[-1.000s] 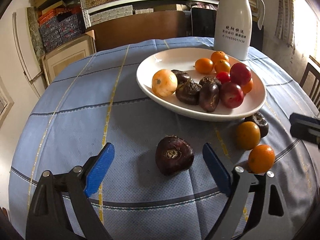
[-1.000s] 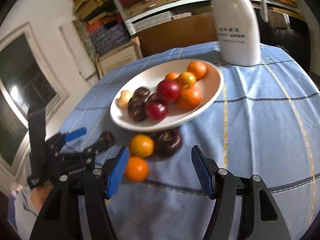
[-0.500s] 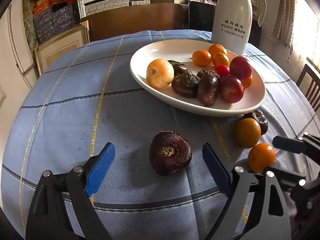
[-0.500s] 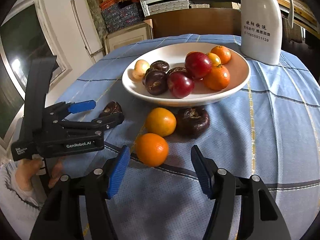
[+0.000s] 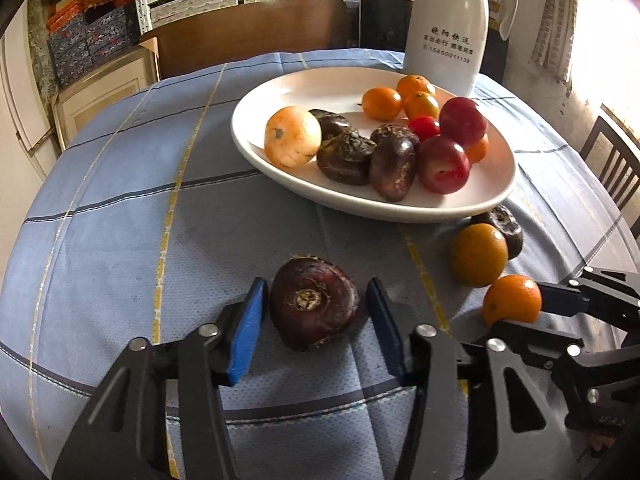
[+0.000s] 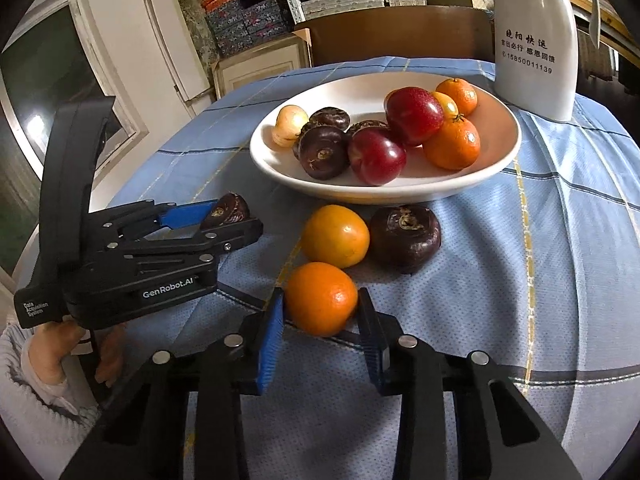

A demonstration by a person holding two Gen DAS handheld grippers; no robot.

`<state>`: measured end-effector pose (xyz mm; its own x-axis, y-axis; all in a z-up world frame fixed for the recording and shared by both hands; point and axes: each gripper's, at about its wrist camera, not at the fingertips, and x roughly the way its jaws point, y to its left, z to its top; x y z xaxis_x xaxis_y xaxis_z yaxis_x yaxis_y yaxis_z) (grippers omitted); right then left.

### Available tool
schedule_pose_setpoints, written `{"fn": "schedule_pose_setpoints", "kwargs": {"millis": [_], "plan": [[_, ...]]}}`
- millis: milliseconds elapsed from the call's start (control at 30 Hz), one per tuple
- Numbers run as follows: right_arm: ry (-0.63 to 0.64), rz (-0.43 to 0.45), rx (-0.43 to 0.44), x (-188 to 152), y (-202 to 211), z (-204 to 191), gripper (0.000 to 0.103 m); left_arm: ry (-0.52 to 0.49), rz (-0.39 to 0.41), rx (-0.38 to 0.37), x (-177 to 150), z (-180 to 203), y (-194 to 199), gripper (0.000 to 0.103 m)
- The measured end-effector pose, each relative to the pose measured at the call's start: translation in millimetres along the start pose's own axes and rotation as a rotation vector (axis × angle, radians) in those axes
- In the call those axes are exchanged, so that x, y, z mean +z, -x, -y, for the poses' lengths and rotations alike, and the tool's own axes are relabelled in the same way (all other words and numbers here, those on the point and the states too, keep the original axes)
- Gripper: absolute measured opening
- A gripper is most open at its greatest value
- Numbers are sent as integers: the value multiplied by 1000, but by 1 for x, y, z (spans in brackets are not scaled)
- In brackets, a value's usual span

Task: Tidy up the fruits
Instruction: 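Grasp a dark brown fruit with the left gripper while the right gripper grasps an orange, then lower both held fruits onto the white plate and open both grippers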

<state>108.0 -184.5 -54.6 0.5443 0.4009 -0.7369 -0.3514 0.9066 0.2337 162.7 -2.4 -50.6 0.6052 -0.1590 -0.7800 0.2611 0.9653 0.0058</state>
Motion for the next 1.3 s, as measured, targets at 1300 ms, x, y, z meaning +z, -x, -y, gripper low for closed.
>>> {"fn": "schedule_pose_setpoints", "kwargs": {"millis": [1300], "plan": [[-153,165,25,13,48,45,36,10,103,-4,0,-3,36,41]]}}
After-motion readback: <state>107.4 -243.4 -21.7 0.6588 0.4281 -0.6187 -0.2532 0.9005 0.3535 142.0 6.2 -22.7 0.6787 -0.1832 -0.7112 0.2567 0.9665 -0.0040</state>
